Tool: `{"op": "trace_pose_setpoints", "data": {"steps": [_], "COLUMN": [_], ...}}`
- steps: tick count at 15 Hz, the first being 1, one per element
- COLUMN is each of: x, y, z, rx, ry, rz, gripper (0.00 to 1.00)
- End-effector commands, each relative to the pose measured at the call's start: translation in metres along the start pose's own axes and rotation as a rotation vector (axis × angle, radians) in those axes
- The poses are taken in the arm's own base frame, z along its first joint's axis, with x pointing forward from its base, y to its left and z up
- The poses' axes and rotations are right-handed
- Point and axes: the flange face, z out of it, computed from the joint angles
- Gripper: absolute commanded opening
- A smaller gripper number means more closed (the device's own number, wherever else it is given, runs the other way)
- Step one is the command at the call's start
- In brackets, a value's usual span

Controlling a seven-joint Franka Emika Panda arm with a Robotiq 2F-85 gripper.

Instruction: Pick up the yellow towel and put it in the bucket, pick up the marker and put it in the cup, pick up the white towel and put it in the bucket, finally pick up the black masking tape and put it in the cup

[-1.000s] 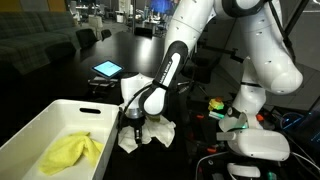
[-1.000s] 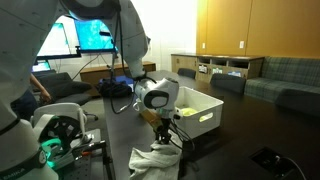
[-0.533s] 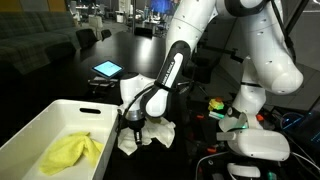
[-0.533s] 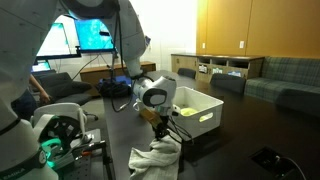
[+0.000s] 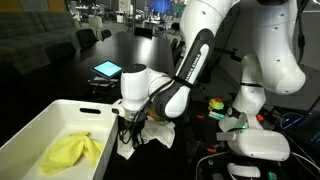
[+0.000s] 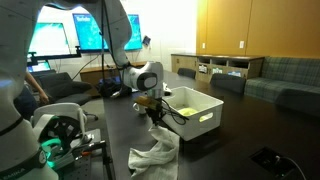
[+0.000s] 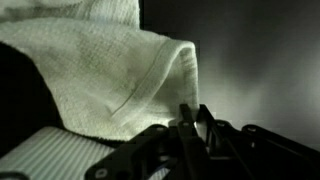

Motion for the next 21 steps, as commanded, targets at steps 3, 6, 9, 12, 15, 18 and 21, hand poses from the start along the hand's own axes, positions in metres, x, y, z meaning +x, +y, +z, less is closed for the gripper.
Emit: {"op": "trace_pose_setpoints", "data": {"steps": [3, 6, 9, 12, 15, 18, 21], "x": [0.027, 0.043, 0.053, 0.050, 0.031, 0.010, -0.005], "y": [-0.068, -0.104, -0.121, -0.117, -0.102, -0.086, -0.063], "z": [-0.080, -0.109, -0.121, -0.108, -0.080, -0.049, -0.024], "rx": [-0.096, -0.132, -0.150, -0.156, -0.127, -0.106, -0.085], "ry": [0.109, 0.148, 0.163, 0.116, 0.042, -0.020, -0.070], "rz": [-0.131, -0.213, -0.206, -0.141, -0.040, 0.063, 0.176], "gripper": [0.16, 0.16, 0.13, 0.39, 0.60, 0.82, 1.00]}}
